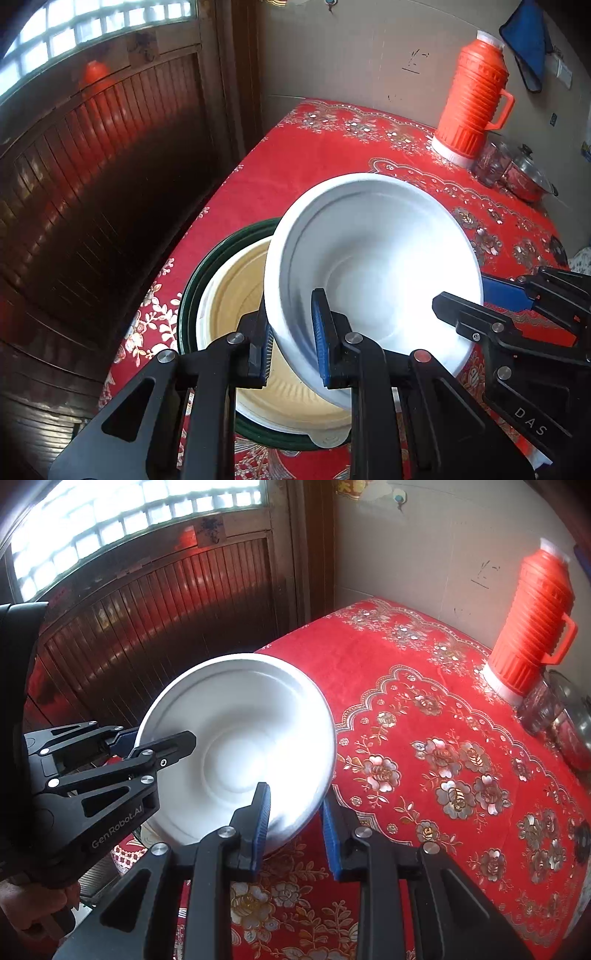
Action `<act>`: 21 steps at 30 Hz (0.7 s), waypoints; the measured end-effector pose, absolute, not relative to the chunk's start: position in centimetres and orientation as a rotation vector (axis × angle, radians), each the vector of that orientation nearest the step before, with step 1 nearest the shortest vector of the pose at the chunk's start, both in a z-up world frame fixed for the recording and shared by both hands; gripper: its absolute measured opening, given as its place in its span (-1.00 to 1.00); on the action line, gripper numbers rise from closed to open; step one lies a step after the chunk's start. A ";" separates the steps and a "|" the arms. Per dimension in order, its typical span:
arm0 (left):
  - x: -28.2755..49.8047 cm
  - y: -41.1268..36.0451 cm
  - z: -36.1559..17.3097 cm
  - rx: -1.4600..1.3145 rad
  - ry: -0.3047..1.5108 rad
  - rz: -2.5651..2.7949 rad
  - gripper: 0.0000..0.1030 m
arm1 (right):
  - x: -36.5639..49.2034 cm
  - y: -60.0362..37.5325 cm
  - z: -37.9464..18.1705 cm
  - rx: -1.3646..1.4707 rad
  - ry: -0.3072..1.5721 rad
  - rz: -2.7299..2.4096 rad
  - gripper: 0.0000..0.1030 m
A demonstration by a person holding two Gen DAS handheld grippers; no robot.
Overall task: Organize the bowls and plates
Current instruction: 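Lower the small white bowl onto the beige plate and open the left gripper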
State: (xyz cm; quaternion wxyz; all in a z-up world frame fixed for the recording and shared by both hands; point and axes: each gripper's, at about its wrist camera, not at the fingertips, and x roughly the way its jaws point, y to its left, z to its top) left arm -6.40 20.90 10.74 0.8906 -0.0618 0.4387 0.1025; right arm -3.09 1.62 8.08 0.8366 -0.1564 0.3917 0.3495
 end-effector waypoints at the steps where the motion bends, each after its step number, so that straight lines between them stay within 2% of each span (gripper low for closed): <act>1: -6.5 21.2 10.5 -0.130 0.916 0.216 -0.64 | -3.2 2.0 7.9 -0.340 0.834 0.744 -0.46; 8: -6.8 22.3 9.4 -0.134 0.944 0.231 -0.64 | -3.3 3.7 6.7 -0.374 0.862 0.768 -0.44; 11: -6.8 22.6 9.0 -0.154 0.955 0.230 -0.64 | -3.3 4.0 6.4 -0.363 0.875 0.791 -0.21; 13: -6.8 22.9 8.7 -0.175 0.961 0.233 -0.64 | -3.6 4.3 6.3 -0.371 0.877 0.799 -0.19; 15: -6.9 23.1 8.7 -0.198 0.962 0.224 -0.54 | -3.7 4.4 6.2 -0.376 0.878 0.800 -0.18; 18: -7.1 23.4 8.8 -0.219 0.958 0.227 -0.53 | -3.6 4.3 6.1 -0.356 0.878 0.800 -0.07; 20: -7.3 23.6 8.9 -0.229 0.953 0.237 -0.52 | -3.4 4.2 6.2 -0.337 0.876 0.798 0.13; 21: -7.4 23.7 9.0 -0.237 0.947 0.239 -0.45 | -3.4 4.1 6.2 -0.334 0.875 0.797 0.17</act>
